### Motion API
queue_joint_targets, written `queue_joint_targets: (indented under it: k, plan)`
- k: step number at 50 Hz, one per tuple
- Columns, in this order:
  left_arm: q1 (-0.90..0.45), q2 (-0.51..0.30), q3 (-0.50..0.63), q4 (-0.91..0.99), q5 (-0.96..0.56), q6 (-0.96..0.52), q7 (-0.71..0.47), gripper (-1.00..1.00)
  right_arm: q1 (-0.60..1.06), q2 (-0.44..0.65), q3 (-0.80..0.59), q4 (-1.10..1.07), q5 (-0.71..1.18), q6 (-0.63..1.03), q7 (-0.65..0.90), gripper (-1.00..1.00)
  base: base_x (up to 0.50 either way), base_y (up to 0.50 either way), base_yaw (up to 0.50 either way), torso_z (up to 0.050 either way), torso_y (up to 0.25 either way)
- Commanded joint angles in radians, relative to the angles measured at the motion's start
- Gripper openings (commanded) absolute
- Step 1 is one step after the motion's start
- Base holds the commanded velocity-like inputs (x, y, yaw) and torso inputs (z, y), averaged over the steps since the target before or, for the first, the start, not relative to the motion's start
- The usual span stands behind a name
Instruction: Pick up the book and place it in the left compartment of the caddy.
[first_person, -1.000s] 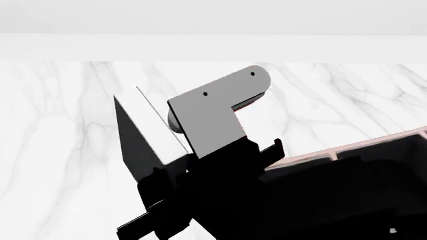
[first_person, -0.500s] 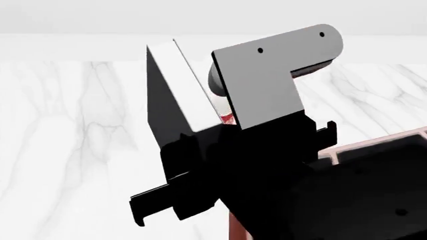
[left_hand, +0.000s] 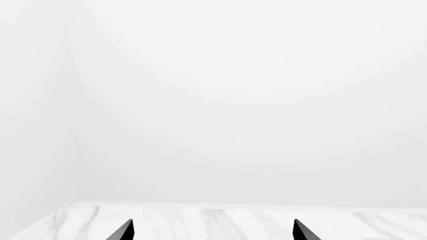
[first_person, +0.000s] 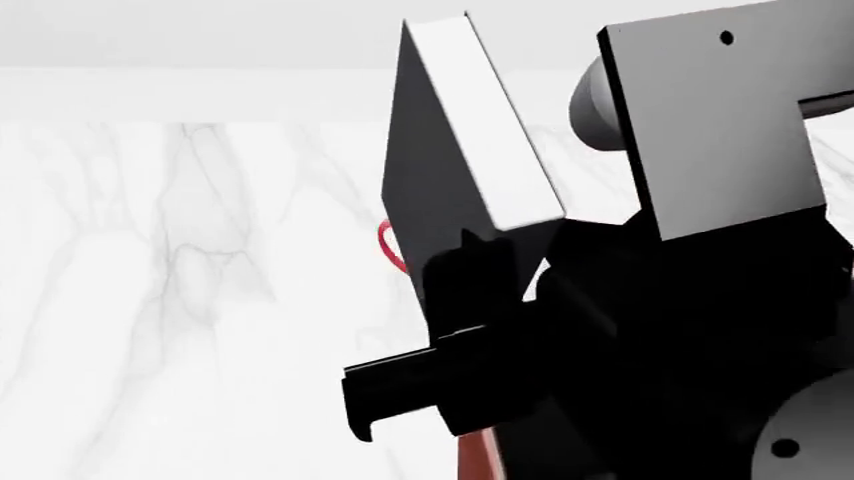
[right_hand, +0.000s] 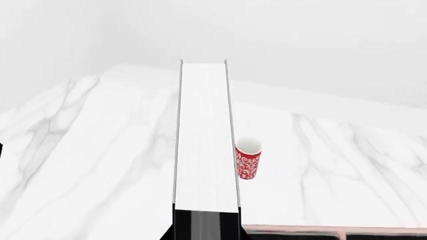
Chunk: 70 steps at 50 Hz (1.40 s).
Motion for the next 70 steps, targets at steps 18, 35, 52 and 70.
queue_joint_targets:
  k: [18,35,52,70]
  plan:
    - [0.001,-0.004,0.009,-0.006,0.004,0.006,-0.008,1.00,0.032,0.334,0.080,-0.115,0.242,-0.049,0.002,-1.00,0.00,0.00,0.00,0.000,0.001]
    - [0.002,-0.007,0.015,-0.010,0.005,0.010,-0.010,1.00,0.049,0.424,0.059,-0.119,0.321,-0.022,-0.001,-1.00,0.00,0.00,0.00,0.000,0.001]
    - [0.006,-0.011,0.016,-0.002,0.002,0.011,-0.014,1.00,0.061,0.468,0.005,-0.121,0.375,0.002,0.006,-1.00,0.00,0.00,0.00,0.001,0.001]
    - [0.008,-0.013,0.020,-0.004,0.003,0.018,-0.017,1.00,-0.092,0.515,0.008,-0.131,0.228,-0.013,-0.132,-1.00,0.00,0.00,0.00,0.000,0.001]
